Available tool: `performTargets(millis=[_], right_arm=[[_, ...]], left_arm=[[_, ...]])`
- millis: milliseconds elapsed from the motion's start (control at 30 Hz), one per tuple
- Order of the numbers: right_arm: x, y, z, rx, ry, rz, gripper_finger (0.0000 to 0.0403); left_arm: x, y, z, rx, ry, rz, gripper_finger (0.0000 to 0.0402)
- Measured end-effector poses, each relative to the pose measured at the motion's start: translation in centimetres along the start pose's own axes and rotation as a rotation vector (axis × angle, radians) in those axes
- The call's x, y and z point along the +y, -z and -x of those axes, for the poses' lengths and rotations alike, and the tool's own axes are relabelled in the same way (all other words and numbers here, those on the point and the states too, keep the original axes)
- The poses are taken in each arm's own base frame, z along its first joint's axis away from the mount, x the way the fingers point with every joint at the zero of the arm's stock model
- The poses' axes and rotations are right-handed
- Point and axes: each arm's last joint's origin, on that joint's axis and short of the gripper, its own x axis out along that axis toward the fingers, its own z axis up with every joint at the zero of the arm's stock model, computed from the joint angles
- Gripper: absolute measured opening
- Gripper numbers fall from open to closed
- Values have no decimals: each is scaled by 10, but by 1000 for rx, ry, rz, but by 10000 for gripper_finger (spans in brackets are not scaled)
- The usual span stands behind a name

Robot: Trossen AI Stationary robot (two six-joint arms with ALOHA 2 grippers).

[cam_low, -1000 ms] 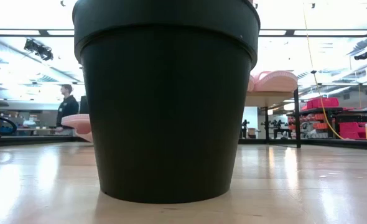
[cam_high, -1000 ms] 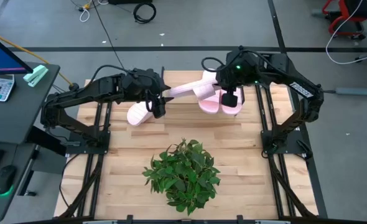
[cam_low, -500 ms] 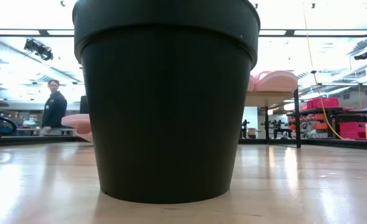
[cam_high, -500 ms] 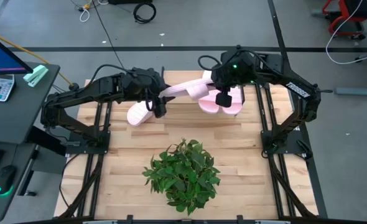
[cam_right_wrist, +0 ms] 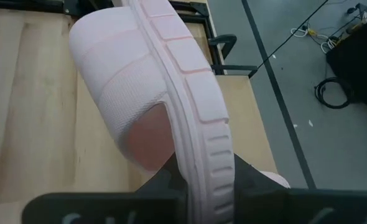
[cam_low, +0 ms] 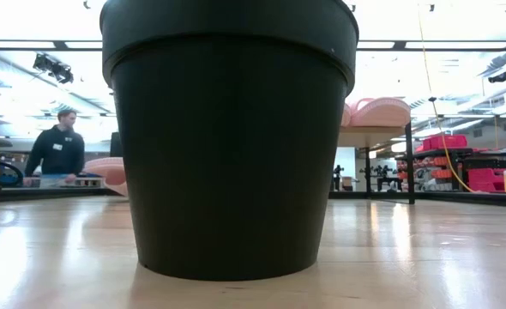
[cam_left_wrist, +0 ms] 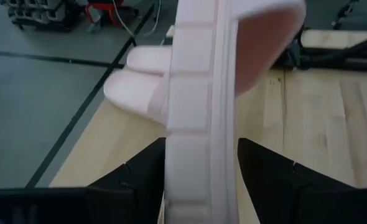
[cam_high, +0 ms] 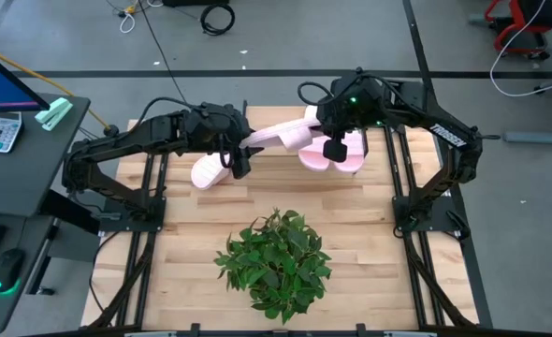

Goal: Pick and place slides into the shelf
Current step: Put the bottom slide on the shelf

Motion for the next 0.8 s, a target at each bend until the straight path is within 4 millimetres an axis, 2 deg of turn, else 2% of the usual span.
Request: performTargets(millis=[300, 633, 800], right_arm=[[0, 4, 0, 43, 2, 3, 40], [0, 4, 0, 47, 19, -14, 40], [0, 4, 0, 46, 23, -19, 40]], left_arm=[[0, 11, 1, 116, 4, -22, 177], [2, 12, 0, 123, -25, -55, 92], [5, 12, 0, 122, -35, -52, 85]])
